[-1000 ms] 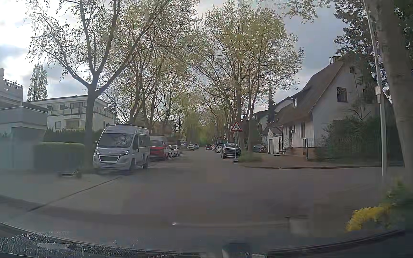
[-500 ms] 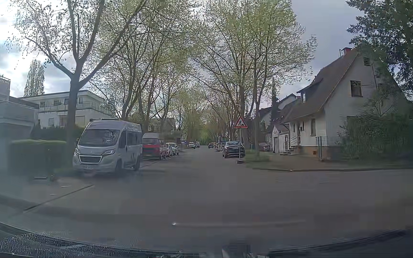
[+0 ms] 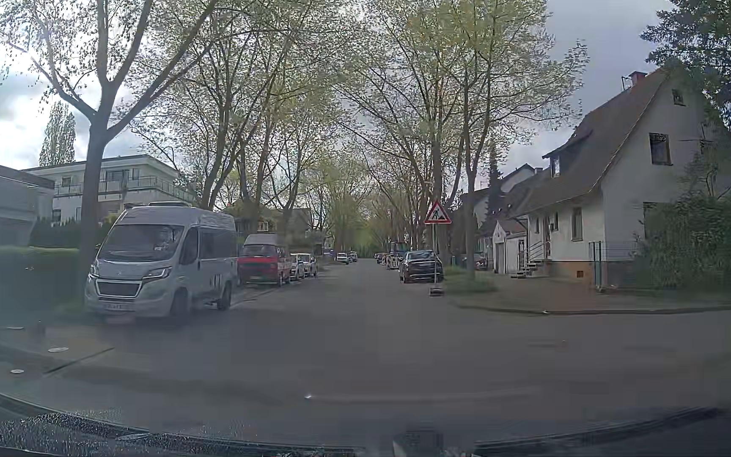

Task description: Follow the waypoints while adhering to traffic rules and regulations

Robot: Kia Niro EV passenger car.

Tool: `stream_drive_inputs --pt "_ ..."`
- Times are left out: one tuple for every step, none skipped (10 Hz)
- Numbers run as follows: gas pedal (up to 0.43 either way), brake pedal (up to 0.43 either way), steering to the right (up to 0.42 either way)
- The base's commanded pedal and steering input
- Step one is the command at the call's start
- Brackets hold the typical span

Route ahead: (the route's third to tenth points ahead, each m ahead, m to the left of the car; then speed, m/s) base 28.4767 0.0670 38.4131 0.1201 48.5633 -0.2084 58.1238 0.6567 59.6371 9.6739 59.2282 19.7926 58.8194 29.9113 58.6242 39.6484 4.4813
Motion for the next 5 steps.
stream_drive_inputs --pt "0.059 0.0 -0.015" --pt "0.059 0.0 -0.015" --pt "0.059 0.0 -0.016" --pt "0.067 0.0 -0.016" --pt "0.079 0.0 -0.016"
